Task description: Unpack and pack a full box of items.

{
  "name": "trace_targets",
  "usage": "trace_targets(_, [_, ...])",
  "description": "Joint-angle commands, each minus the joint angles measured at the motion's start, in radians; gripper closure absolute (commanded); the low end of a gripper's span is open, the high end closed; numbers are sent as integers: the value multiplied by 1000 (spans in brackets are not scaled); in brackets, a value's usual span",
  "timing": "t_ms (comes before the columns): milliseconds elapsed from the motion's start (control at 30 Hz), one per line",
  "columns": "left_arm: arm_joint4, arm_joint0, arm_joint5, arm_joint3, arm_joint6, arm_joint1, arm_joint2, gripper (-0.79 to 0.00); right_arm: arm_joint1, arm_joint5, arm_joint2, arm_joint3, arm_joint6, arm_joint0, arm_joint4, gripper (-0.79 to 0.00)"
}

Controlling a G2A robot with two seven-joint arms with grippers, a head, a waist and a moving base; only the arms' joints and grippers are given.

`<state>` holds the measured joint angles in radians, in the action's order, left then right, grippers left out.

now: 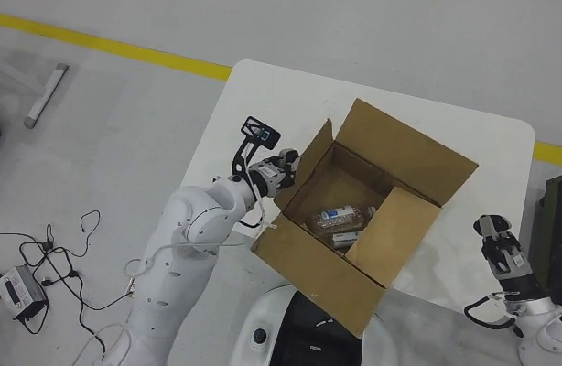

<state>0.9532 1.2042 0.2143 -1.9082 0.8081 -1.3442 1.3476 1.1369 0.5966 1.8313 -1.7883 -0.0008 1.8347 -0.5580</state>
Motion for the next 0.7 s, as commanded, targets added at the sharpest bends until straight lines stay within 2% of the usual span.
trace_targets(0, [18,1,8,2,9,5,12,0,1,-2,-10,4,0,0,-7,0])
trace_targets(33, [17,3,5,6,10,6,19,-114,2,-4,-14,4,0,0,-12,0])
trace_targets(67, [31,2,9,6,19,9,21,-382,3,-5,-17,4,-2,0,-12,0])
trace_targets(100, [54,0,14,4,28,11,22,-723,3,-6,-20,4,-4,0,-14,0])
trace_targets(133, [70,-2,16,5,37,13,21,-785,4,-7,-22,5,-4,-2,-17,0])
trace_targets(667, [398,-27,10,53,125,36,-37,-785,11,-5,-63,30,-5,-11,-42,0])
